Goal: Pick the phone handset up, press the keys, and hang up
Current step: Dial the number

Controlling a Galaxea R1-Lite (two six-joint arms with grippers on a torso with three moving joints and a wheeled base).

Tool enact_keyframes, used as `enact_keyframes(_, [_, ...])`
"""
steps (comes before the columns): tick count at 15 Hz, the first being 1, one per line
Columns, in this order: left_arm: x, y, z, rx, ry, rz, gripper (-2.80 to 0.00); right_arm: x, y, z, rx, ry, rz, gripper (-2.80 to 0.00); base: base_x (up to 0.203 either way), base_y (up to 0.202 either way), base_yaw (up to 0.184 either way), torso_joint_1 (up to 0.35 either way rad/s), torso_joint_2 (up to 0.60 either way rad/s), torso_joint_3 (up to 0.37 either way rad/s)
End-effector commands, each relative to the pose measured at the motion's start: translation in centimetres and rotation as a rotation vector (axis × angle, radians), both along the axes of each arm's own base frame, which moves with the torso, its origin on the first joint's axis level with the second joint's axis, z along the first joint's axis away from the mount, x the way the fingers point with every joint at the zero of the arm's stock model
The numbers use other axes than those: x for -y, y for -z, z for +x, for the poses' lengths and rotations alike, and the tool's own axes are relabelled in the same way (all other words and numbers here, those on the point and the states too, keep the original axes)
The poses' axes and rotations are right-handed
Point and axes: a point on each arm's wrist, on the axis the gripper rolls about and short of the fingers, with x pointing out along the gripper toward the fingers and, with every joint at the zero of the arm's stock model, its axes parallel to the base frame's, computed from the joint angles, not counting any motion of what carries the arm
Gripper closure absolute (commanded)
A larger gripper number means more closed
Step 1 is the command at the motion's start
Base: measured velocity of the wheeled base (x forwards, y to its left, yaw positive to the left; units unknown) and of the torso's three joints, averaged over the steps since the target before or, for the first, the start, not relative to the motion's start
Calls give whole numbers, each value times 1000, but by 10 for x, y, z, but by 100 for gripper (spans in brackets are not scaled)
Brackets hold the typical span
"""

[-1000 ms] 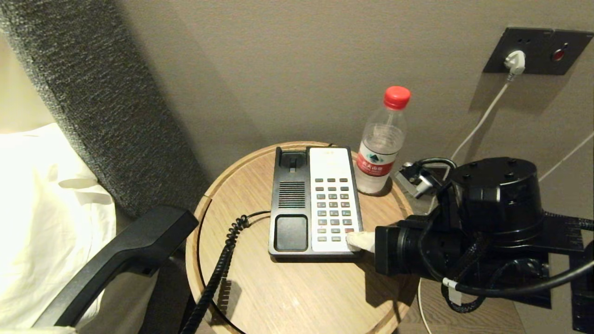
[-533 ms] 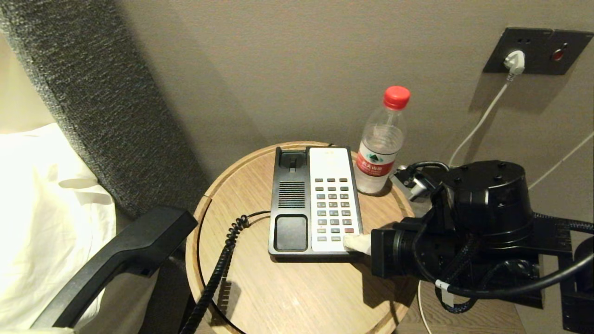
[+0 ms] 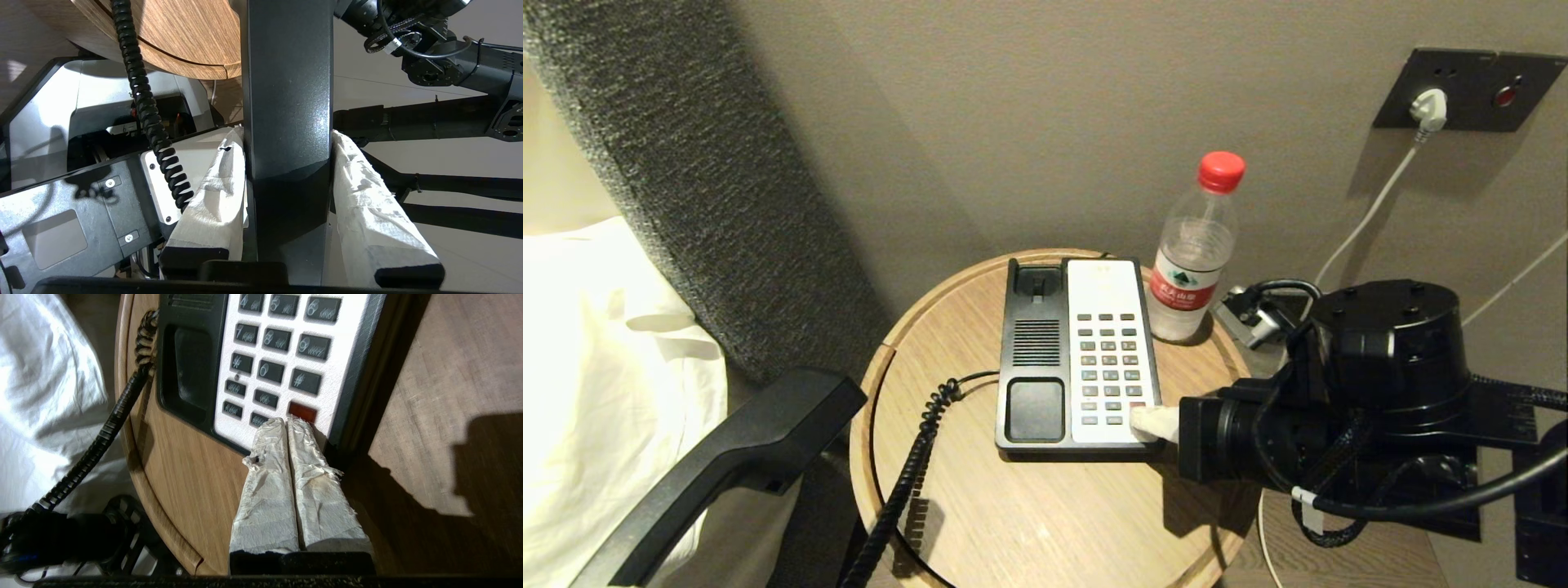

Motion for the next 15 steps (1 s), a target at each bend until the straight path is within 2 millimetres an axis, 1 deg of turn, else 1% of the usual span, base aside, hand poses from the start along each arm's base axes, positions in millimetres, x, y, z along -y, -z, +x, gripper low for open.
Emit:
enact_keyframes(1, [0,1,0,-8,-1,1,0,1,-2,-1,4,-1,11,0,0,0,0,0,0,0])
enact_keyframes(4, [0,1,0,-7,-1,0,0,0,-2,0,3,0,9,0,0,0,0,0,0,0])
enact_keyframes(8, [0,1,0,-8,-1,1,0,-2,4,4,-7,8,-12,0,0,0,0,7,1,1])
enact_keyframes(15, [-1,2,-1,-9,-1,2,0,2,13,7,-24,24,-40,0,0,0,0,0,0,0])
